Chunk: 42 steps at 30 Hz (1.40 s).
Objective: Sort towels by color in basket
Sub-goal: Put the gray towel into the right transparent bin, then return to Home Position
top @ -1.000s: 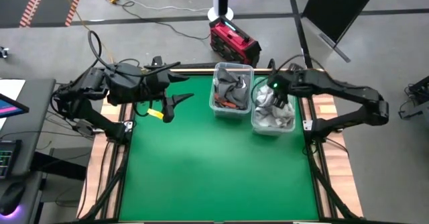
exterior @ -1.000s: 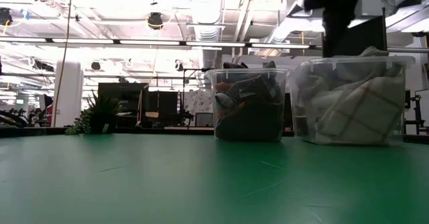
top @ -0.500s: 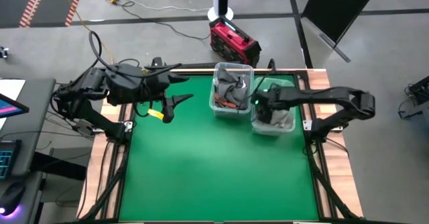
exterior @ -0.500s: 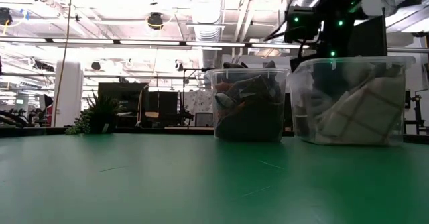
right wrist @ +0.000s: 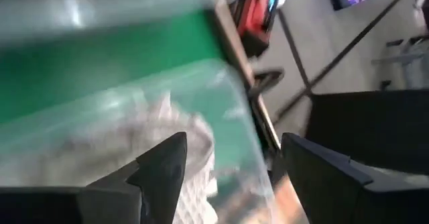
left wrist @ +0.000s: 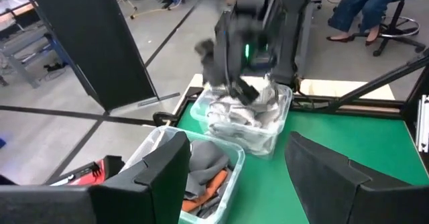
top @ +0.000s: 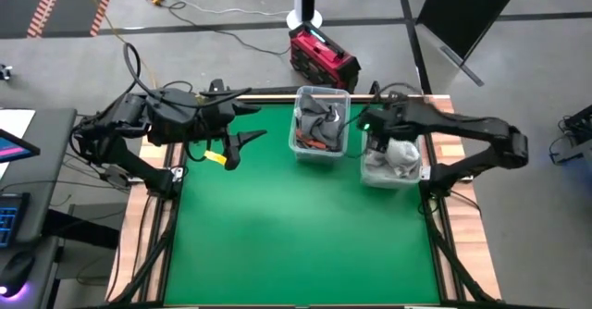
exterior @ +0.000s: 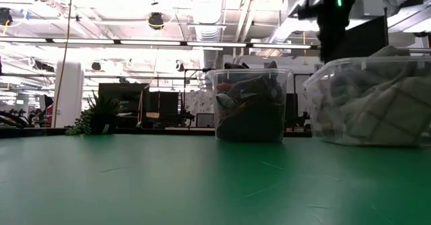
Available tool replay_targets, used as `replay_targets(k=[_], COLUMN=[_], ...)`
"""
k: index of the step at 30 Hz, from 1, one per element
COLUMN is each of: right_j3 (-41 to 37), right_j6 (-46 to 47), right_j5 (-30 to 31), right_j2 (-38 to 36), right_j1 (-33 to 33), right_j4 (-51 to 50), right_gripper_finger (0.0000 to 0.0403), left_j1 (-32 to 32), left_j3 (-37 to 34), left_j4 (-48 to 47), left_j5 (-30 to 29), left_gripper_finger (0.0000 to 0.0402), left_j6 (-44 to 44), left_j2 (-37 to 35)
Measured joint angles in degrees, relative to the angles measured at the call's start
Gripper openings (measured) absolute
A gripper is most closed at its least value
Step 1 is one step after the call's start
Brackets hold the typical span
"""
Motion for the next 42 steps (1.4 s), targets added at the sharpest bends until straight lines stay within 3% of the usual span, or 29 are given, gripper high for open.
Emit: replay_targets(k=[5, 10, 17, 27, 37, 42], right_j3=[2.67, -0.3, -13.11, -25.99, -34.53, -39.71], right_j6=[10.49, 17.57, 24.8, 23.64, 23.97, 26.32], right_j5=[-2.54, -10.17, -13.38, -12.8, -5.54, -4.22], right_j2=[-6.96, -18.79, -32.26, -38.9, -54.64, -62.28], right_j1=[-0.03, 4.45, 17.97, 29.37, 32.19, 32.34], right_j4=[2.69, 13.16, 33.32, 60.62, 62.69, 62.86], right_gripper_finger=[0.0286, 0.0286, 0.0286, 0.0285, 0.0285, 0.0285], left_j1=[-0.08, -0.48, -0.46, 2.78, 5.31, 5.31], left_j3=[-1.57, -11.12, -37.29, -71.61, -92.11, -98.53], left_j4=[-1.21, 2.17, 28.49, 53.83, 76.19, 80.13], left_j5=[0.02, 0.23, 2.3, 2.04, 0.86, -2.45], left_gripper_finger=[0.0231, 0.0231, 0.0231, 0.0231, 0.0231, 0.0231], left_j6=[0.26, -1.51, -4.4, -19.49, -26.74, -29.27], left_j2=[-0.75, -6.32, -18.38, -34.16, -44.75, -47.03])
